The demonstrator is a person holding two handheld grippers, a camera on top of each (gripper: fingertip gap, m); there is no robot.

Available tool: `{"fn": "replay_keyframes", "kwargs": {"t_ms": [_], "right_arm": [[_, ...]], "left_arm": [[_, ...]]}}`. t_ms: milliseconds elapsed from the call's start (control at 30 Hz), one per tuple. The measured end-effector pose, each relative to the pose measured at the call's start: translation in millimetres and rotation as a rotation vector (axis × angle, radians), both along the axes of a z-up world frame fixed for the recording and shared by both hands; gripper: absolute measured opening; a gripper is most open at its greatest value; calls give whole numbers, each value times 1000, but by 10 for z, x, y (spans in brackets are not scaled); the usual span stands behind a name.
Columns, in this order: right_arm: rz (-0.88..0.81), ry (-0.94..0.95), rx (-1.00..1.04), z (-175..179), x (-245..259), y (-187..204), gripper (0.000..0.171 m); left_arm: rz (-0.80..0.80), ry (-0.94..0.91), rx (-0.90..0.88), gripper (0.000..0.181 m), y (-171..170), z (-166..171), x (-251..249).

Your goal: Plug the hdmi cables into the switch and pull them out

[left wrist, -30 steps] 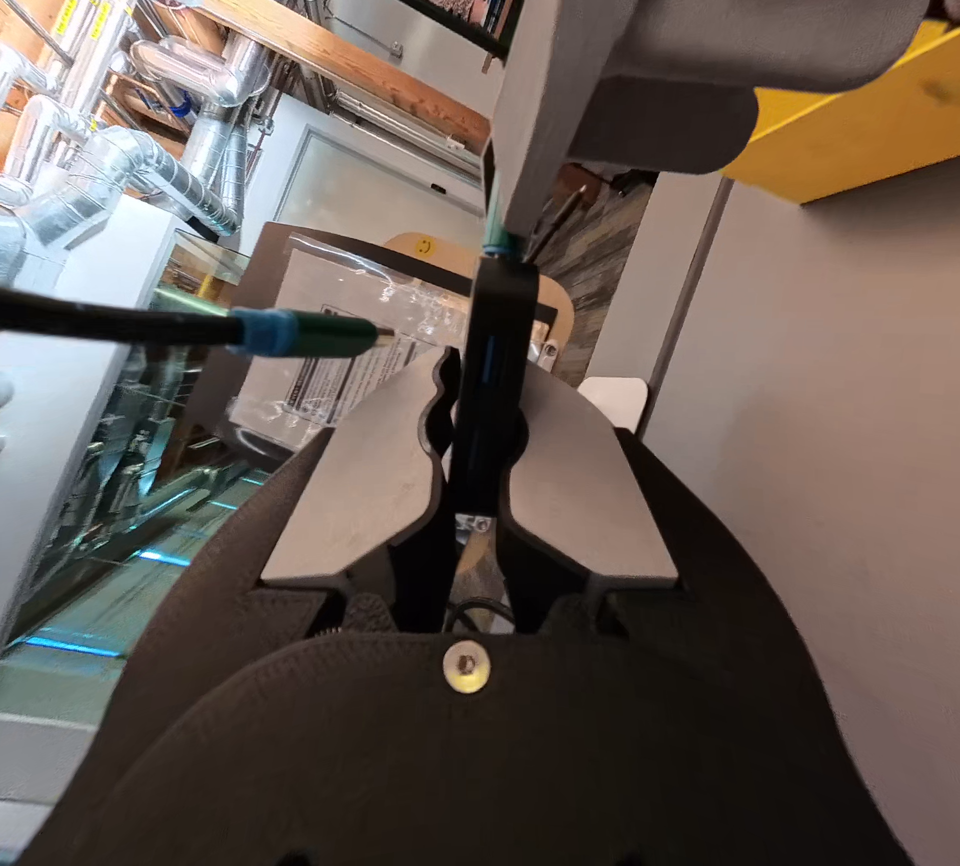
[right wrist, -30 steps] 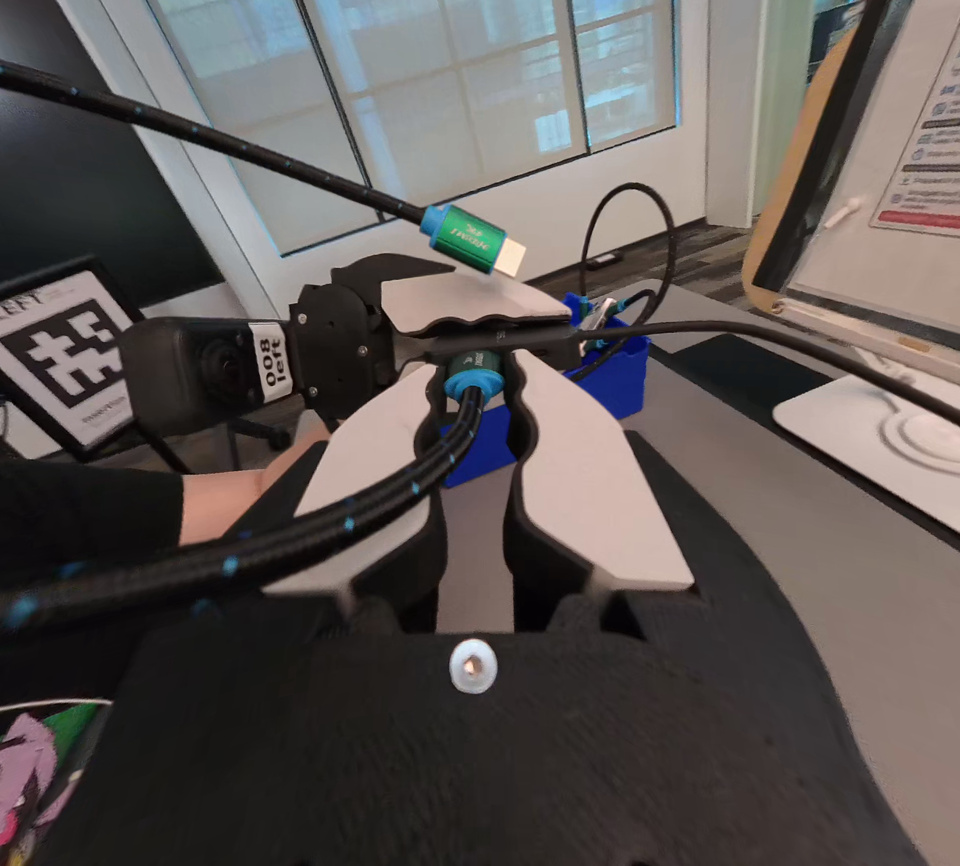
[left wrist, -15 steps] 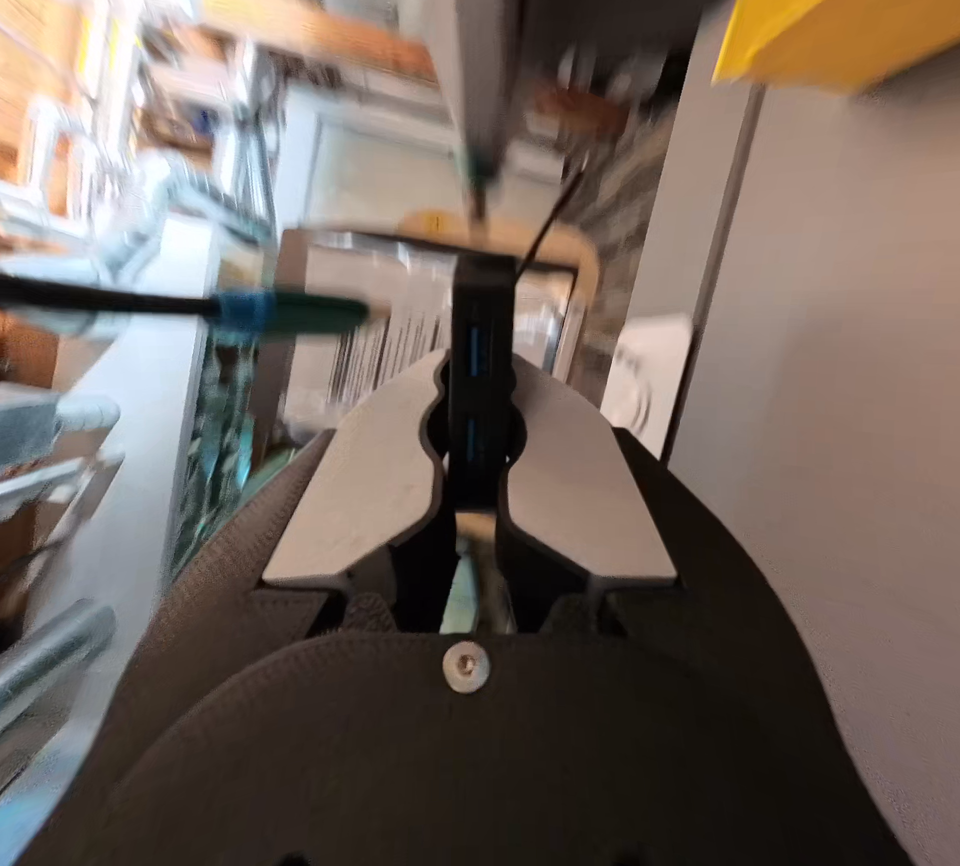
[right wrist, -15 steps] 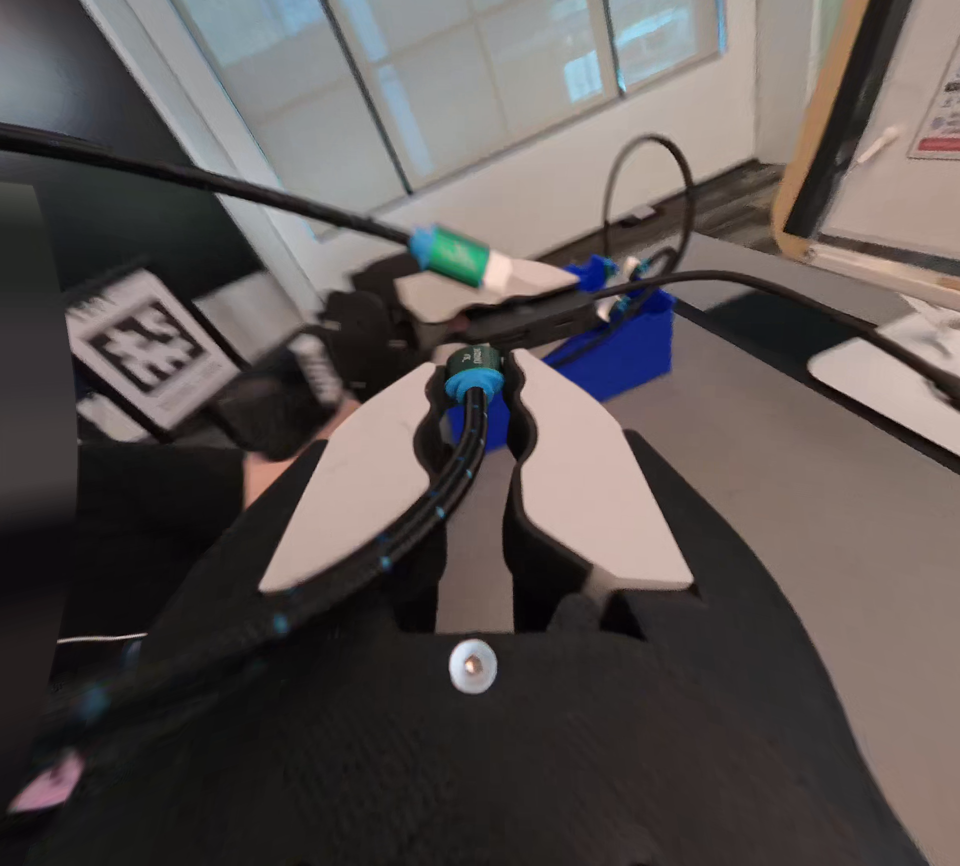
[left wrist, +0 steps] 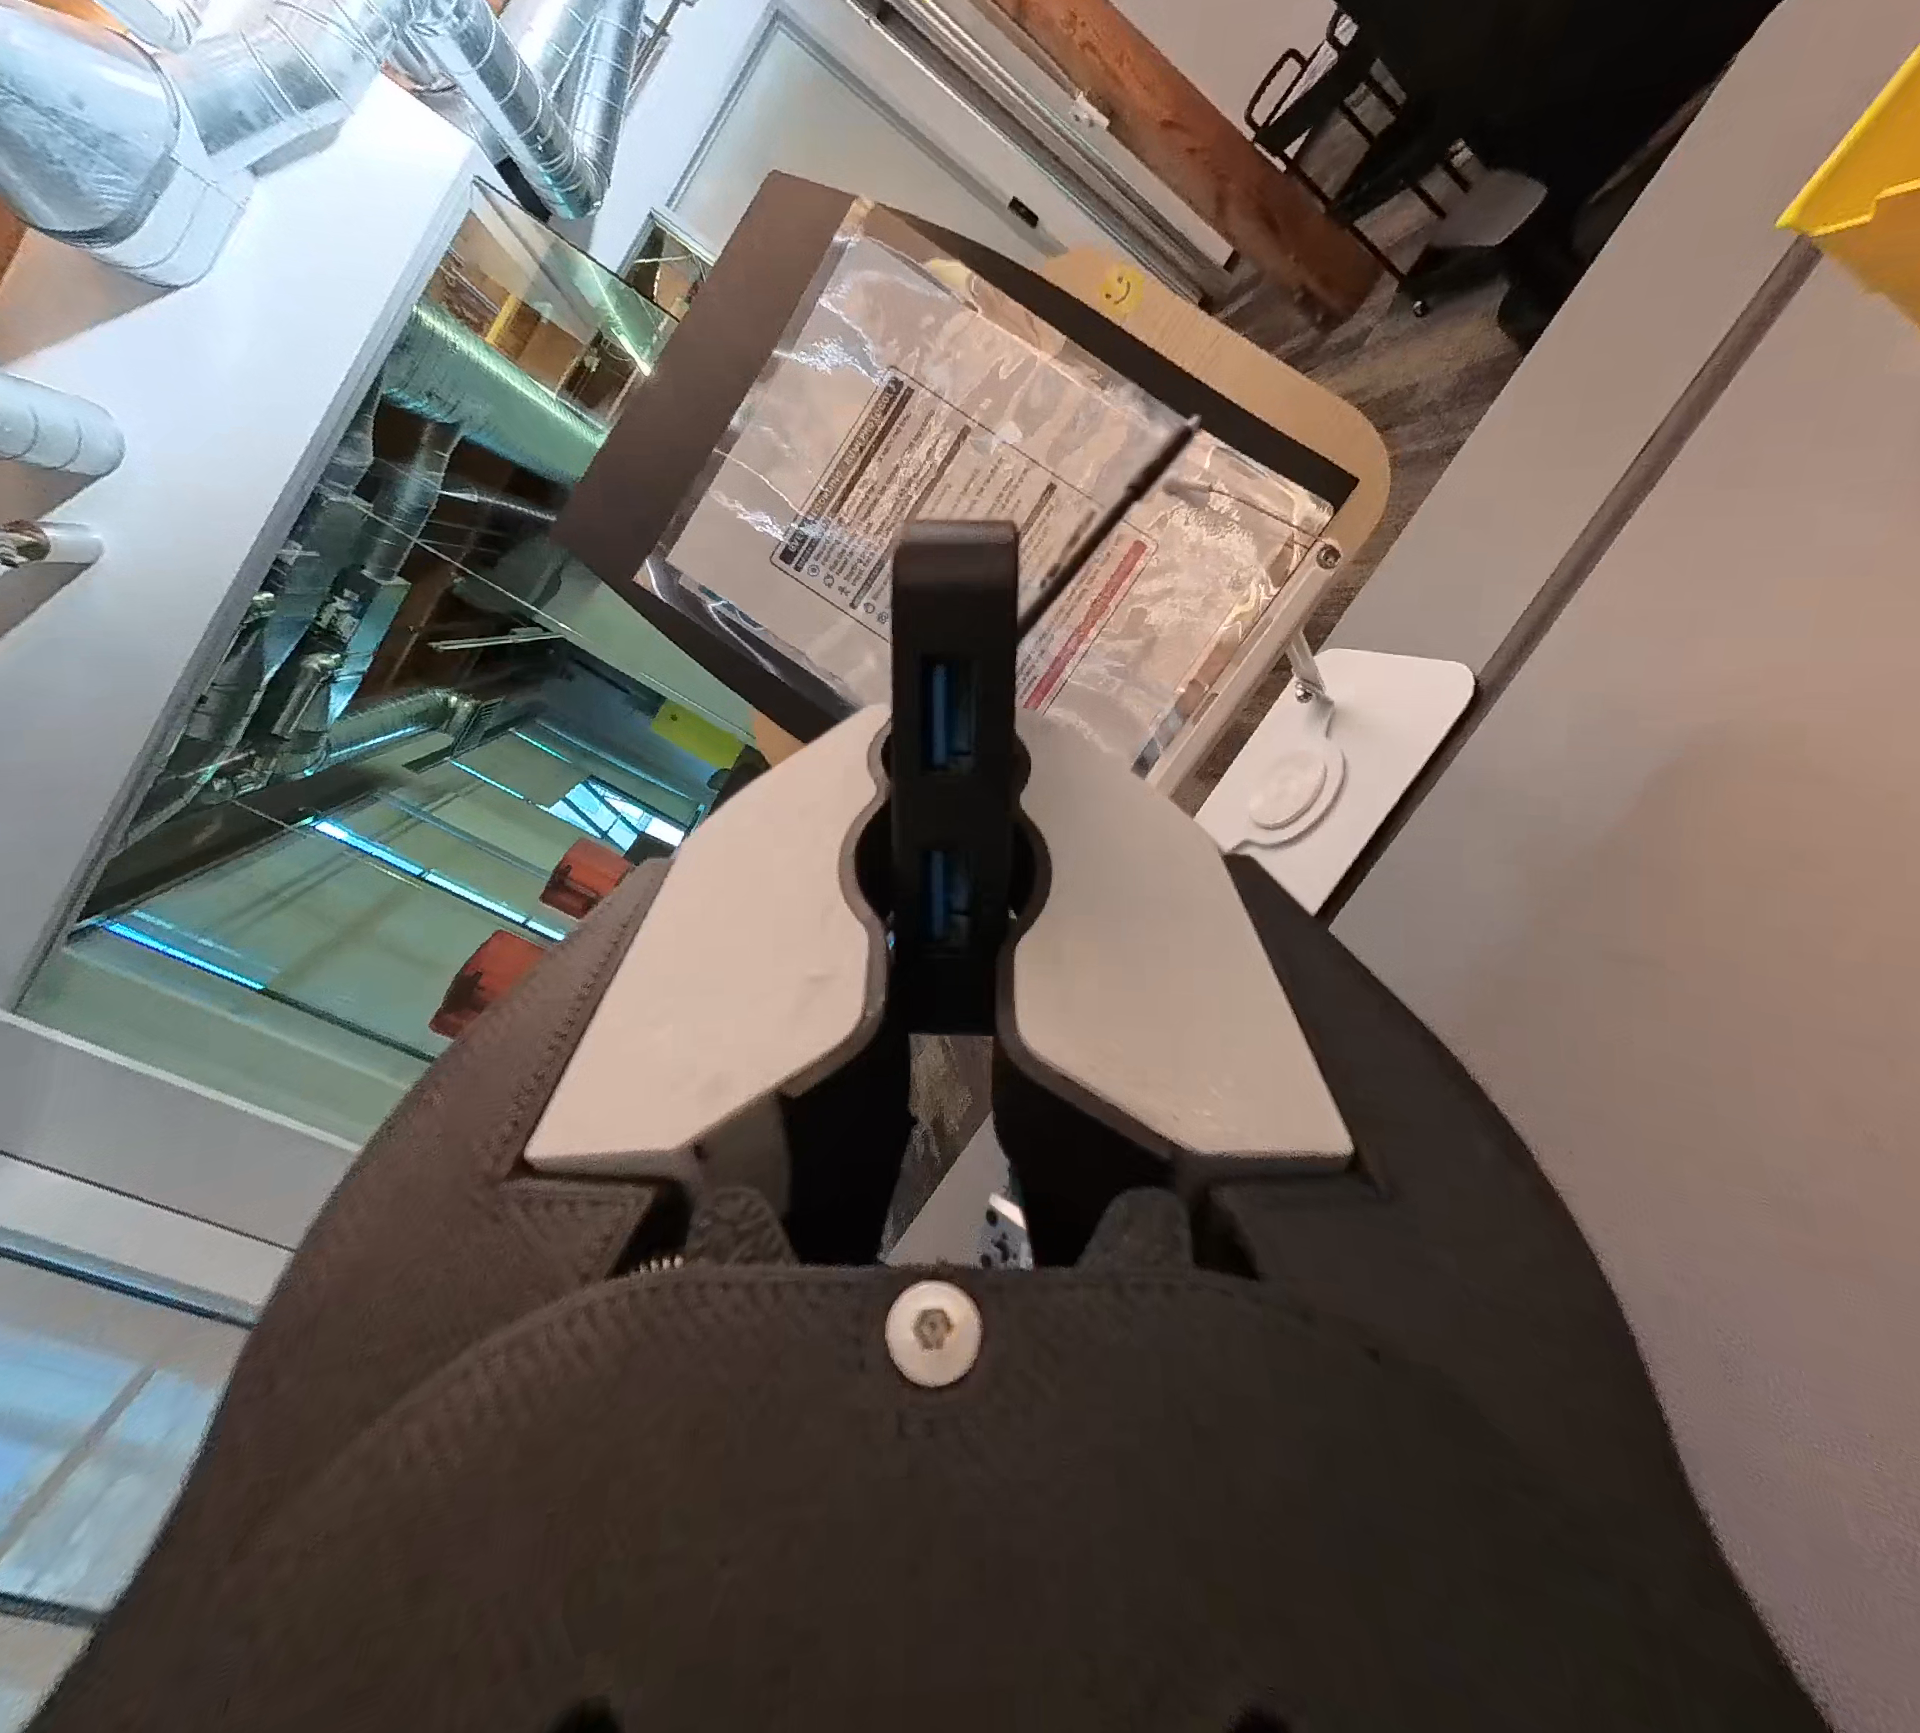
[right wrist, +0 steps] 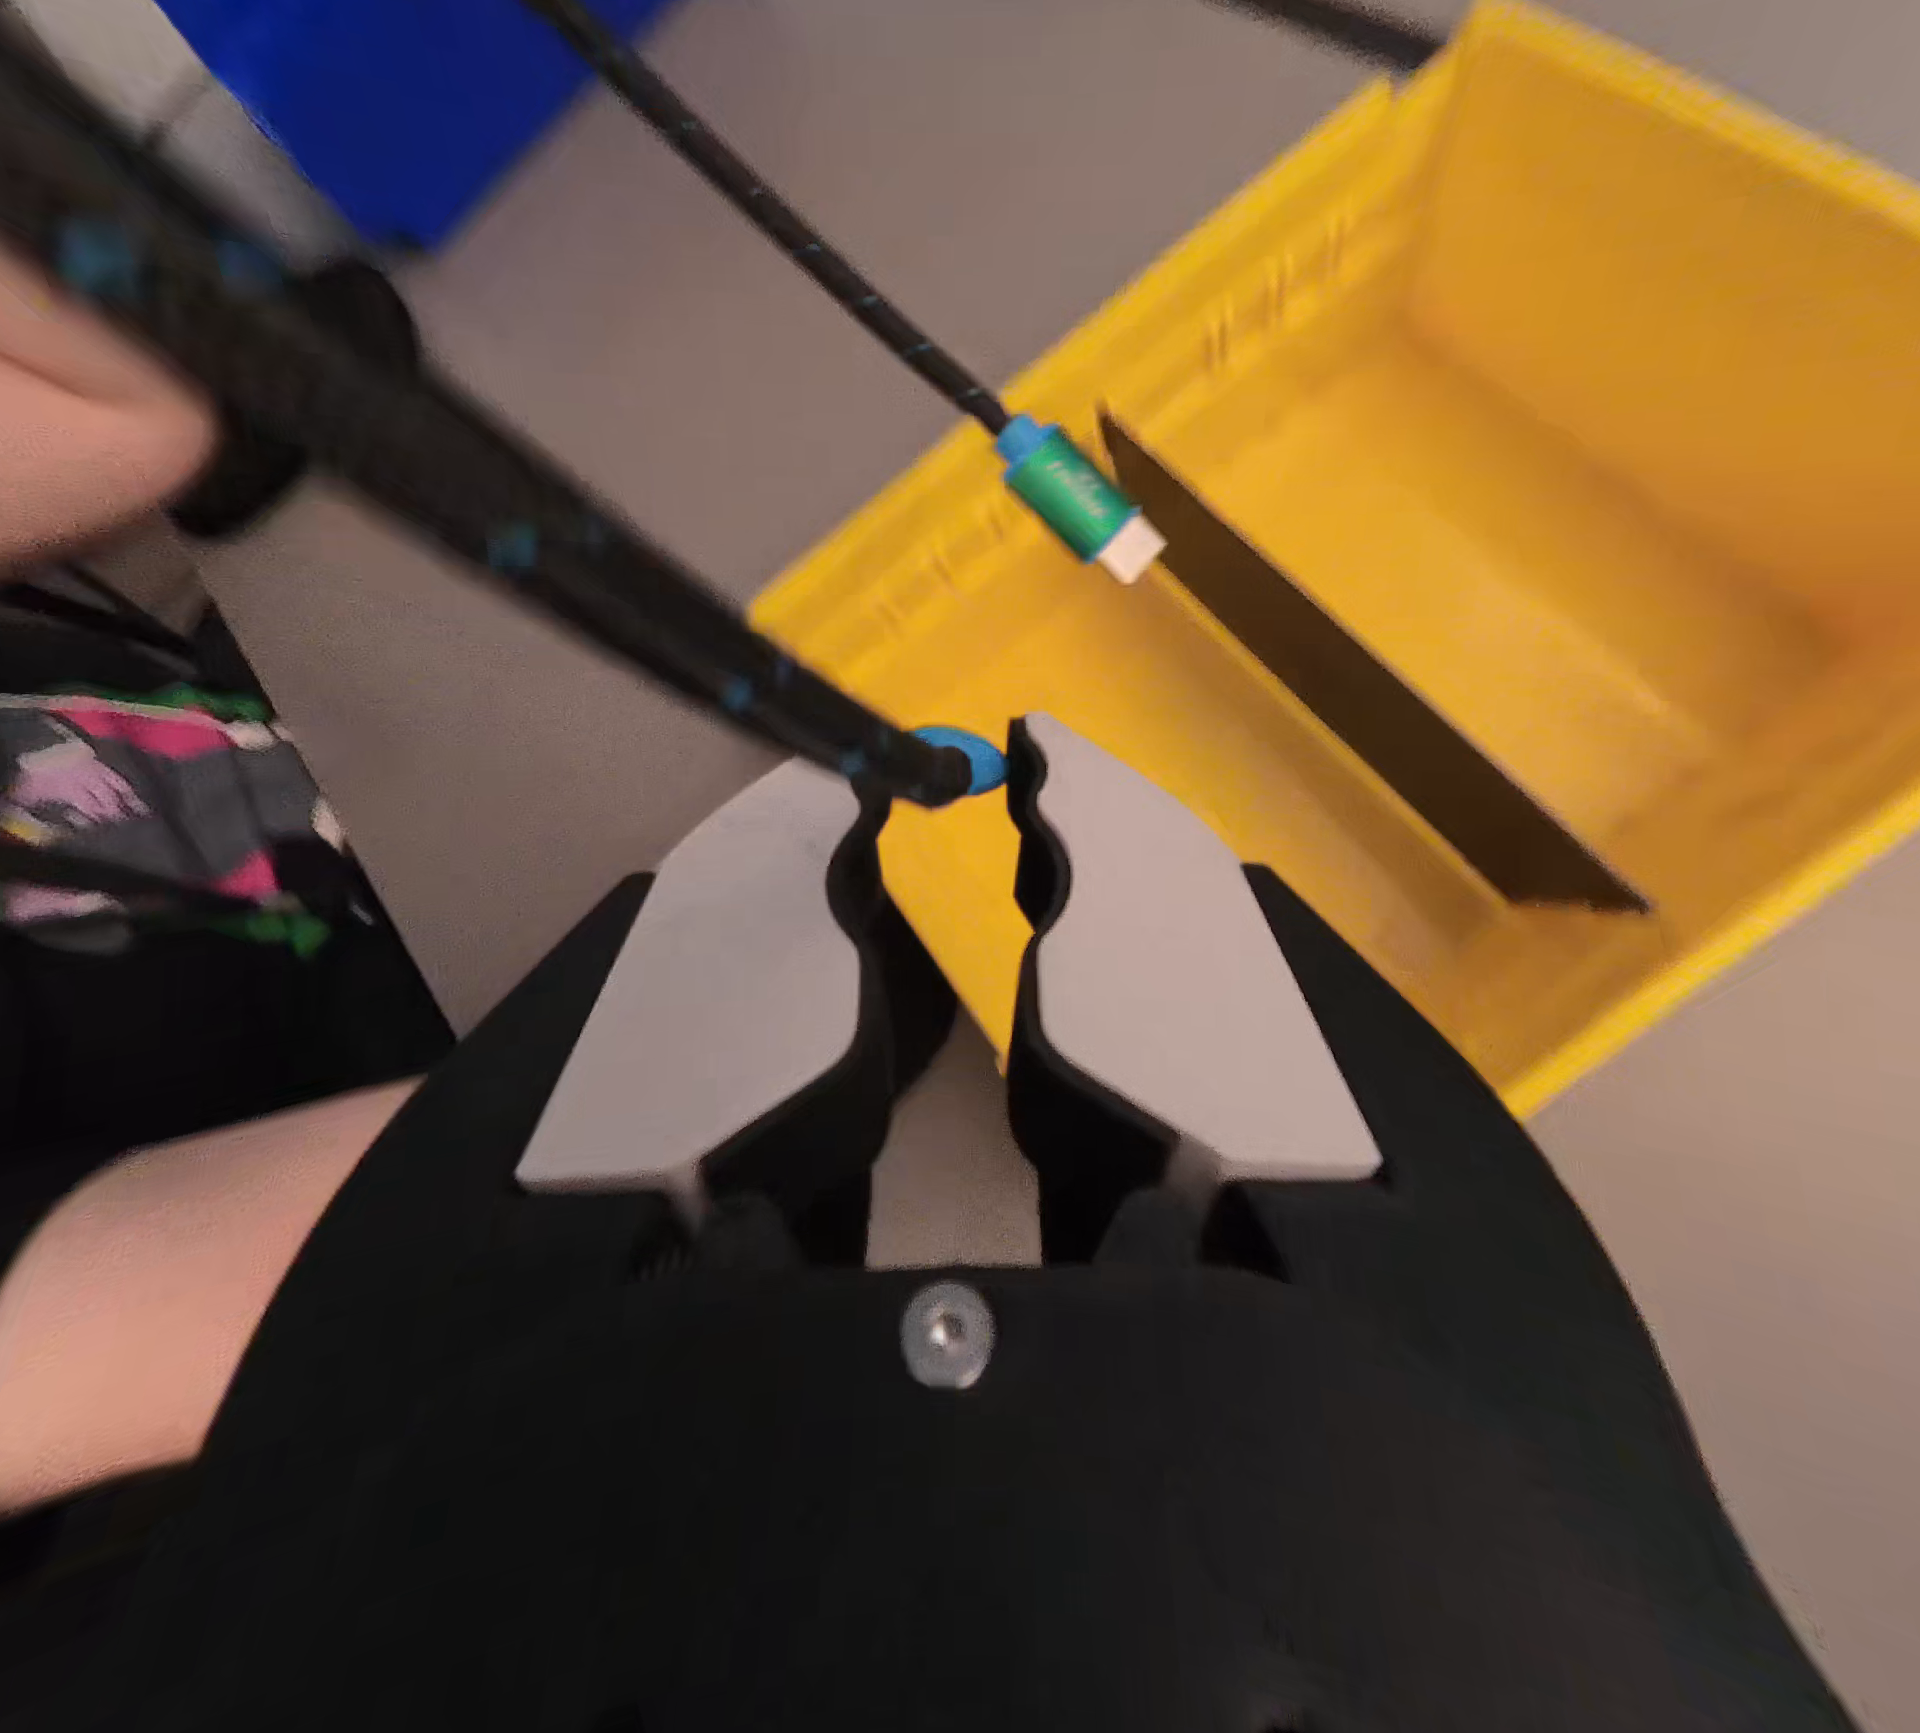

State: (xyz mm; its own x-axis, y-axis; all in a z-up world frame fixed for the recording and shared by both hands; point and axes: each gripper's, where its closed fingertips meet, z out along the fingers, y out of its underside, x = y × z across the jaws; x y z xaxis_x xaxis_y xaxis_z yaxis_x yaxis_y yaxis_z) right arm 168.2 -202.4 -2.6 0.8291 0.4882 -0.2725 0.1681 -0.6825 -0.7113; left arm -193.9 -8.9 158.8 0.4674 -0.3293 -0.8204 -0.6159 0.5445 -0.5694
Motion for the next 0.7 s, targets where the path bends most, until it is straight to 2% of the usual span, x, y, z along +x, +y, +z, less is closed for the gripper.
{"fn": "replay_keyframes", "kwargs": {"t_ms": [100, 300, 467, 567, 667, 700], "right_arm": [[-69, -177, -101, -330, 278, -71, 21], [-208, -384, -330, -774, 635, -25, 22], [-192, -359, -510, -1018, 556, -116, 22], [-187, -320, -539, -1033, 481, -83, 26], [-247, -307, -487, -879, 512, -32, 41], [-278, -297, -466, -793, 519, -36, 41]], "left_arm": [[-12, 3, -16, 14, 3, -24, 22], [-4, 17, -26, 14, 26, -65, 40], [-8, 28, -31, 14, 16, -91, 69], [-7, 46, -36, 13, 12, -127, 97], [-13, 57, -32, 14, -14, -141, 125], [-20, 60, -34, 14, -29, -143, 137]]}}
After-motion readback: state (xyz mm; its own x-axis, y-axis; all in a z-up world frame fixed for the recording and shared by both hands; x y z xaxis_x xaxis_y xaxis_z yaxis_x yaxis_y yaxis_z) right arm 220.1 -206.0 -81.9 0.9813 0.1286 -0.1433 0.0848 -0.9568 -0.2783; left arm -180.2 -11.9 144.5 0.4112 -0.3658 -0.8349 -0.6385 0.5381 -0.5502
